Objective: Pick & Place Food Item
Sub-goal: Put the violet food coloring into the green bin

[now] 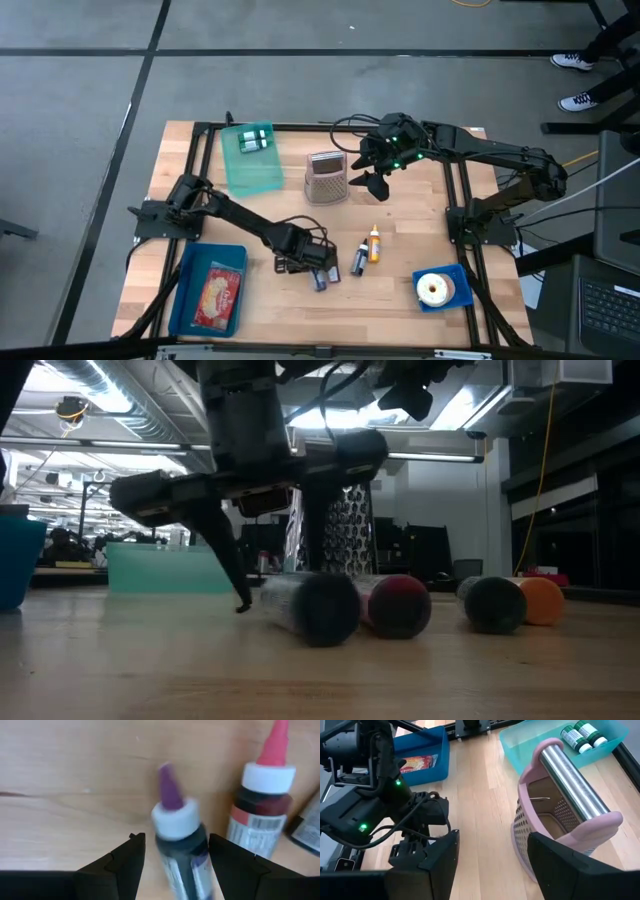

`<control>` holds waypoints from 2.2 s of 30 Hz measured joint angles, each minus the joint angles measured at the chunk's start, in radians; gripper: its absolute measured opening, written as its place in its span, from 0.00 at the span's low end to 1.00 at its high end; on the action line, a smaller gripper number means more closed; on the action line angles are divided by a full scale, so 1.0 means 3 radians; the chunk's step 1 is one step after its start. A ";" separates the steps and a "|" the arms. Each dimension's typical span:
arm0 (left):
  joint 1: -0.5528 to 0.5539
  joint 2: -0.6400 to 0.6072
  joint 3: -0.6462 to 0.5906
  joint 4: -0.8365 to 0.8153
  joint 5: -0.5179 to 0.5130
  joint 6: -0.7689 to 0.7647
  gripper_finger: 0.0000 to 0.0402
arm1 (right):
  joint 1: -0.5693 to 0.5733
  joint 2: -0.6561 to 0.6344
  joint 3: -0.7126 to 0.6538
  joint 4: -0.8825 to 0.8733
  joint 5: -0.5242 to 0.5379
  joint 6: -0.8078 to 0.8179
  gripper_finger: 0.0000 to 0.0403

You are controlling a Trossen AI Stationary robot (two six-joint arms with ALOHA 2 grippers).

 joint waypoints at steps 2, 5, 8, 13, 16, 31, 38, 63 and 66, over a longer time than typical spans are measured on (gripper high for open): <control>0.0018 0.0000 0.0000 -0.0048 -0.0060 0.0003 0.53 | 0.0000 0.0000 0.0001 0.0008 0.0001 0.0001 0.57; 0.0075 0.0000 0.0000 -0.0086 -0.0106 0.0018 0.53 | 0.0000 0.0000 0.0000 0.0008 0.0010 0.0001 0.57; 0.0142 0.0000 0.0000 -0.0059 -0.0105 0.0068 0.53 | 0.0000 0.0000 0.0001 0.0008 0.0010 0.0010 0.58; 0.0204 -0.0001 0.0000 0.0075 -0.0105 0.0138 0.53 | 0.0000 0.0000 0.0000 0.0008 0.0010 0.0048 0.58; 0.0200 -0.0003 0.0000 0.0096 -0.0095 0.0143 0.53 | 0.0000 0.0000 0.0000 0.0008 0.0010 0.0055 0.58; 0.0105 -0.0005 -0.0092 0.0110 -0.0081 0.0067 0.53 | 0.0000 0.0000 0.0000 0.0010 0.0024 0.0068 0.58; 0.0105 -0.0005 -0.0122 0.0147 -0.0098 0.0061 0.53 | 0.0000 0.0000 0.0000 0.0010 0.0030 0.0077 0.58; 0.0110 -0.0010 -0.0128 0.0325 -0.0472 0.0371 0.27 | -0.0001 0.0000 0.0001 0.0033 0.0098 0.0077 0.57; 0.0124 -0.0099 -0.0128 0.0273 -0.0621 0.0451 0.27 | 0.0000 0.0000 0.0000 0.0036 0.0098 0.0080 0.57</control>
